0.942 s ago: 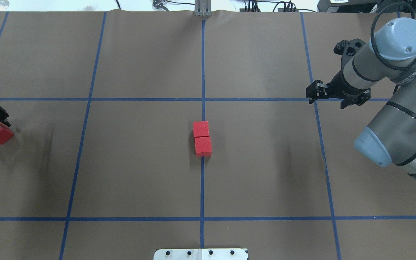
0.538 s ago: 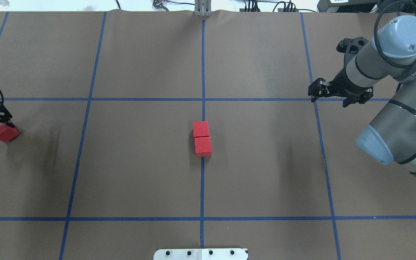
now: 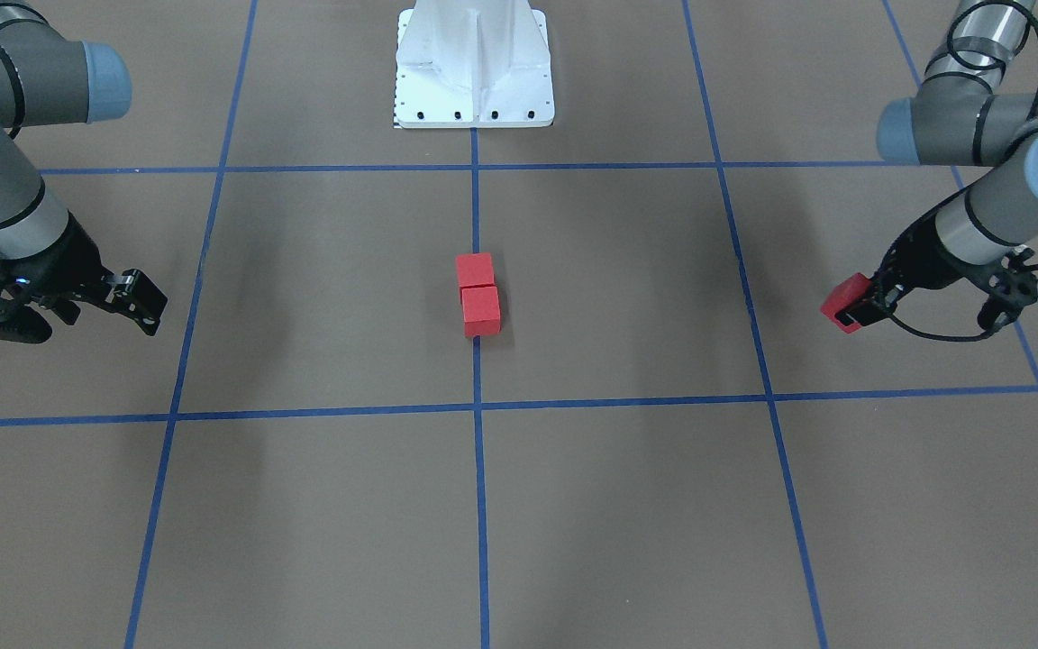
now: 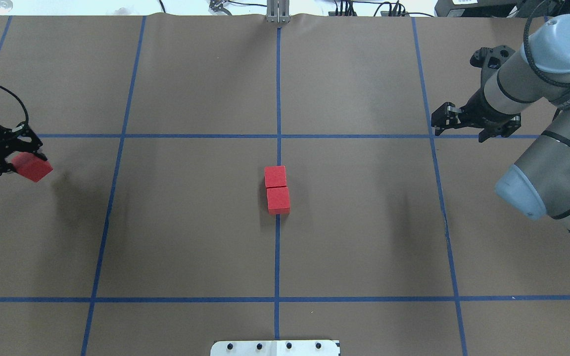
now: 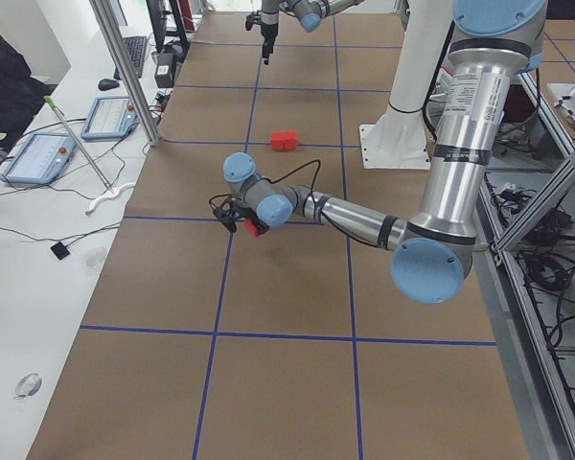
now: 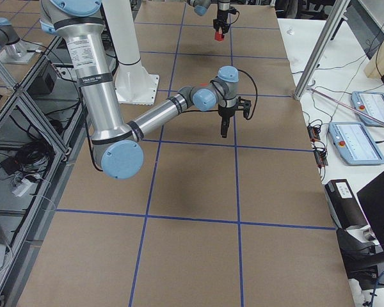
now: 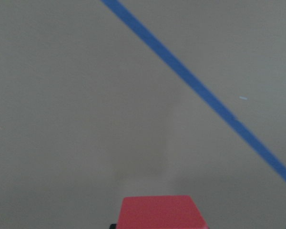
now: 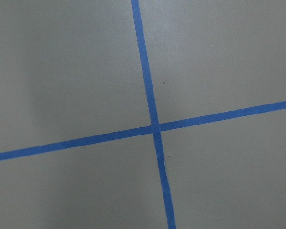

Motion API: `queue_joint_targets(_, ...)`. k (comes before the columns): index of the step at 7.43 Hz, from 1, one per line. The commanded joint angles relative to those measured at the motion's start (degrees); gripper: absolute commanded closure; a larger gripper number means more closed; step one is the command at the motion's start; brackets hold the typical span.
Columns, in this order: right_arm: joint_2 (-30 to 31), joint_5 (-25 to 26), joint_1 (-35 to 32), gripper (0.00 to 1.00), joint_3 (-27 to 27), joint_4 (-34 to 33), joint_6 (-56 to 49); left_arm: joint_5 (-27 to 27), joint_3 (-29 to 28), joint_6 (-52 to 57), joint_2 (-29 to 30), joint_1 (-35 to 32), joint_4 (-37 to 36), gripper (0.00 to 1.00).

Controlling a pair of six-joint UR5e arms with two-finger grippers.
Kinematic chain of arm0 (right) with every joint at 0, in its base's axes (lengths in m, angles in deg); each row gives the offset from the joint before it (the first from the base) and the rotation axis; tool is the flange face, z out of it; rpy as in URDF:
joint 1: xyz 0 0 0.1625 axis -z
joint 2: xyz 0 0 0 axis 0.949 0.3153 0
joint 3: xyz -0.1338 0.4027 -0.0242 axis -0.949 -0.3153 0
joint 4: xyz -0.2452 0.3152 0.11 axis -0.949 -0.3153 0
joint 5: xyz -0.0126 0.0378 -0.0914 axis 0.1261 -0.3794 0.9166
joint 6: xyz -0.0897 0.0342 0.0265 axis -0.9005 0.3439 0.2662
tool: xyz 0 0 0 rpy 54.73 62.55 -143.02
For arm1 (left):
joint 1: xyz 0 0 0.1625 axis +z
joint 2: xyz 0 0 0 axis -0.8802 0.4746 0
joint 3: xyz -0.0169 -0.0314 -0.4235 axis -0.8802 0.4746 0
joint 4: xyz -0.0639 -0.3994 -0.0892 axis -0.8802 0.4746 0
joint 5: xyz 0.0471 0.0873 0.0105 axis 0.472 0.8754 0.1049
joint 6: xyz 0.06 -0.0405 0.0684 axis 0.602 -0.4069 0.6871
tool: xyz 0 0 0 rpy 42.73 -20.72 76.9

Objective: Form red blocks into L shape at center
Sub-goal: 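Grasp the red cube on the left side with the left gripper, then carry the red cube with the left gripper toward the two center cubes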

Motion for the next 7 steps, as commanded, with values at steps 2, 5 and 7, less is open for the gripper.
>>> queue_joint_targets(2,0.7,-1.4,-2.3,0.00,-4.0,1.0,-3.6,8.7,2.4,-24.6,15.1,12.4,-13.1,1.00)
queue_joint_targets(5,1.6,-3.3,-3.6,0.00,-5.6,3.5,-4.2,10.6,-9.3,-35.2,28.7,15.5,-16.6,1.00)
queue_joint_targets(7,1.6,-3.7,-3.6,0.00,-5.6,3.5,-4.2,10.7,-10.8,-40.3,31.0,18.2,-16.1,1.00)
